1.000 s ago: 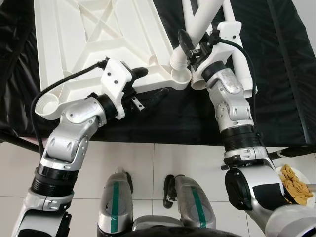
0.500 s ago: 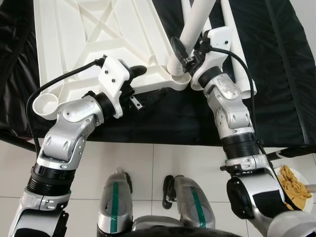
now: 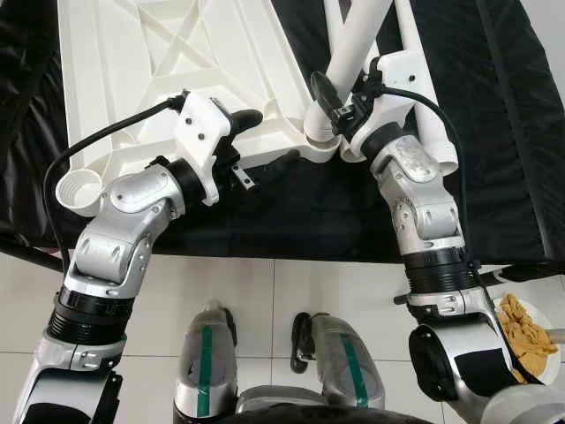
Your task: Building children table
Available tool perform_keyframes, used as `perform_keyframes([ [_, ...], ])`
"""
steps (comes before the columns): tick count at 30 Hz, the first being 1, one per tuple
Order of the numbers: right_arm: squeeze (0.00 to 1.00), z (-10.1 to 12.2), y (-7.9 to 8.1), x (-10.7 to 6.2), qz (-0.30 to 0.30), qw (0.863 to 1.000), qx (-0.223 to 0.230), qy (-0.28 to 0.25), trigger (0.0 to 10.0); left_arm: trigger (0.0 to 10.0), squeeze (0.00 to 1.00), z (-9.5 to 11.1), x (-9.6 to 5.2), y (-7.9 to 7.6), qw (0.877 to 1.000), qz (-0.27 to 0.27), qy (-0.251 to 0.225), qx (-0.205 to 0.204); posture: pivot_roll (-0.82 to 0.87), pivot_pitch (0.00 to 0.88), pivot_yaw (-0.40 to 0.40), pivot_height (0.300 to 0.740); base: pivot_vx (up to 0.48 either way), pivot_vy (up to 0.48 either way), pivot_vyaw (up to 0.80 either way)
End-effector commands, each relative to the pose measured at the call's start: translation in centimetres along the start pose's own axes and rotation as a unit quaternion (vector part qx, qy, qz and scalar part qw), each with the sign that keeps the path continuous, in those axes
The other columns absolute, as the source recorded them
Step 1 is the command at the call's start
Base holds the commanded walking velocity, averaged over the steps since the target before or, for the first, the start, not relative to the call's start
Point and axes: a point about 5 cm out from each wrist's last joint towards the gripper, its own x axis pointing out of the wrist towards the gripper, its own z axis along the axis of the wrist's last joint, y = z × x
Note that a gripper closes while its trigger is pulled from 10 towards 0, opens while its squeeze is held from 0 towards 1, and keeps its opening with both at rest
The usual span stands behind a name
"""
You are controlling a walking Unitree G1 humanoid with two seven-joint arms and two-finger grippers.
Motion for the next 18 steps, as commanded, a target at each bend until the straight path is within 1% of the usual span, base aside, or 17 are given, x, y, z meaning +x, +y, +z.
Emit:
perform_keyframes([
  [1, 0.00, -0.2, -0.4, -0.3, -0.011, 1.000, 0.014, 0.009, 10.0, 10.0, 0.00, -0.2, 0.1, 0.0, 1.000, -0.008, 0.006, 0.002, 0.06, 0.065, -0.024, 0.740, 0.000, 0.000, 0.00],
  [3, 0.00, 0.0, -0.4, -0.3, -0.013, 0.999, 0.029, 0.008, 10.0, 10.0, 0.00, -0.2, 0.1, 0.0, 1.000, -0.008, 0.006, 0.000, 0.06, 0.067, -0.025, 0.740, 0.000, 0.000, 0.00],
  [5, 0.00, -0.1, -0.3, -0.3, -0.010, 0.999, 0.032, 0.012, 10.0, 10.0, 0.00, -0.2, 0.1, 0.0, 1.000, -0.007, 0.007, -0.001, 0.06, 0.068, -0.026, 0.740, 0.000, 0.000, 0.00],
  [9, 0.00, -0.2, 0.0, -0.5, 0.000, 0.999, 0.027, 0.018, 10.0, 10.0, 0.00, -0.2, 0.1, 0.0, 1.000, -0.005, 0.007, -0.001, 0.06, 0.069, -0.028, 0.740, 0.000, 0.000, 0.00],
  [14, 0.00, -0.4, 0.9, -1.0, 0.037, 0.999, 0.009, 0.028, 10.0, 10.0, 0.00, -0.3, 0.1, 0.0, 1.000, -0.001, 0.007, -0.002, 0.06, 0.068, -0.030, 0.740, 0.000, 0.000, 0.00],
  [18, 0.00, -0.3, 1.1, -1.2, 0.046, 0.998, 0.010, 0.030, 10.0, 10.0, 0.00, -0.3, 0.1, 0.1, 1.000, 0.000, 0.006, -0.002, 0.06, 0.068, -0.030, 0.740, 0.000, 0.000, 0.00],
])
